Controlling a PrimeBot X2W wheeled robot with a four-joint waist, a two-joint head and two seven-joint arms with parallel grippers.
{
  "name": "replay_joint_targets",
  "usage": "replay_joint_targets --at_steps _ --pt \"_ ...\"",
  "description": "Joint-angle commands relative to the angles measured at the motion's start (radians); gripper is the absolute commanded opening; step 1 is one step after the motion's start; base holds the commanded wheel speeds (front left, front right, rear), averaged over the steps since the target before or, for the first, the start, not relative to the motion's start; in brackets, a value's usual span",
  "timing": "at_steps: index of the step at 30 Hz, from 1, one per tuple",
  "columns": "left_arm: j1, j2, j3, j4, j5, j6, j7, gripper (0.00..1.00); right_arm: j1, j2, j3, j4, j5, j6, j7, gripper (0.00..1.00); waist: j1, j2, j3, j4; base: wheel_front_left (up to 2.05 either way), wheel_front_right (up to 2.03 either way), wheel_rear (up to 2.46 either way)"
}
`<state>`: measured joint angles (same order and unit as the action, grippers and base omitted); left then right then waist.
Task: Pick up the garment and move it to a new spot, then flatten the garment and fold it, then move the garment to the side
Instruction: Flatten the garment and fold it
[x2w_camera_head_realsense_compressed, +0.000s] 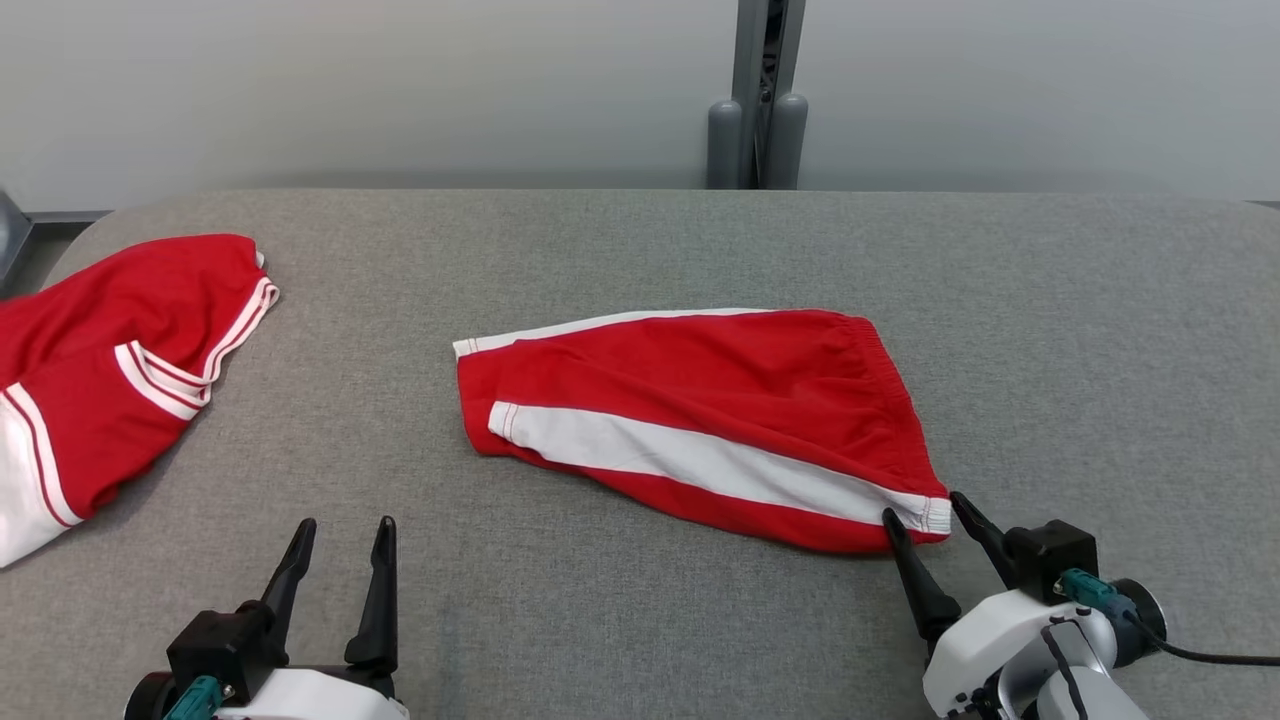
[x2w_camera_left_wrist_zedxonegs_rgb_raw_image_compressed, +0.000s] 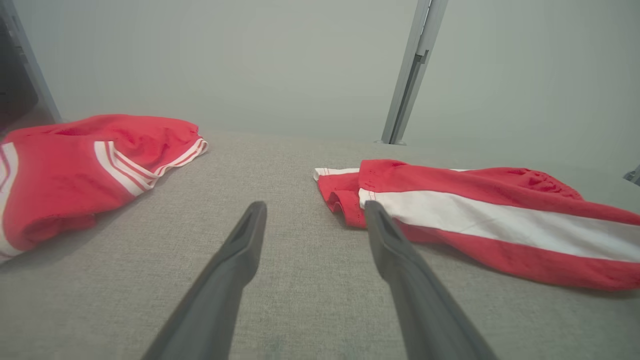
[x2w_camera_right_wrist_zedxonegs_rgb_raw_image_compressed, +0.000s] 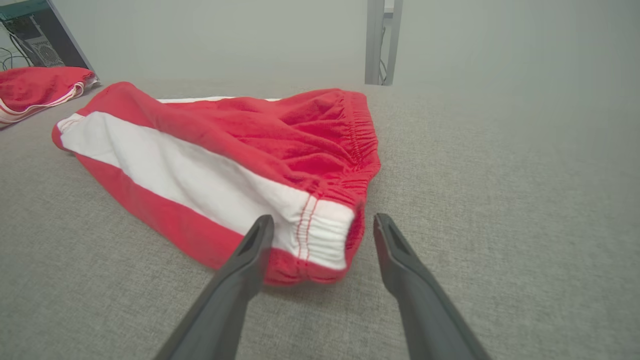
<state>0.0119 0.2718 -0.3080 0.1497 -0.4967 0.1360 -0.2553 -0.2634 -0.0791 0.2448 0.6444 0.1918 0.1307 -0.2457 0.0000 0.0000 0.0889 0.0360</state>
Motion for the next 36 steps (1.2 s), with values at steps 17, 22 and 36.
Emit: replay_joint_targets --at_steps 17,22,36 --pt "-0.123 -0.027 -0.054 0.053 -0.039 -0.083 0.061 1.0 -0.037 -0.036 0.078 -0.031 0.073 0.0 -0.008 0.0 0.0 0.0 0.033 -0.023 0.0 0.0 0.0" --pt "-0.262 -0.076 -0.084 0.2 -0.092 -0.146 0.146 1.0 -0.06 -0.049 0.093 -0.036 0.075 0.0 -0.004 0.0 0.0 0.0 0.06 -0.041 0.0 0.0 0.0" --pt "-0.47 -0.121 -0.086 0.531 -0.164 -0.231 0.189 1.0 -0.116 -0.044 0.138 0.001 0.089 0.0 -0.014 0.0 0.0 0.0 0.103 -0.084 0.0 0.0 0.0"
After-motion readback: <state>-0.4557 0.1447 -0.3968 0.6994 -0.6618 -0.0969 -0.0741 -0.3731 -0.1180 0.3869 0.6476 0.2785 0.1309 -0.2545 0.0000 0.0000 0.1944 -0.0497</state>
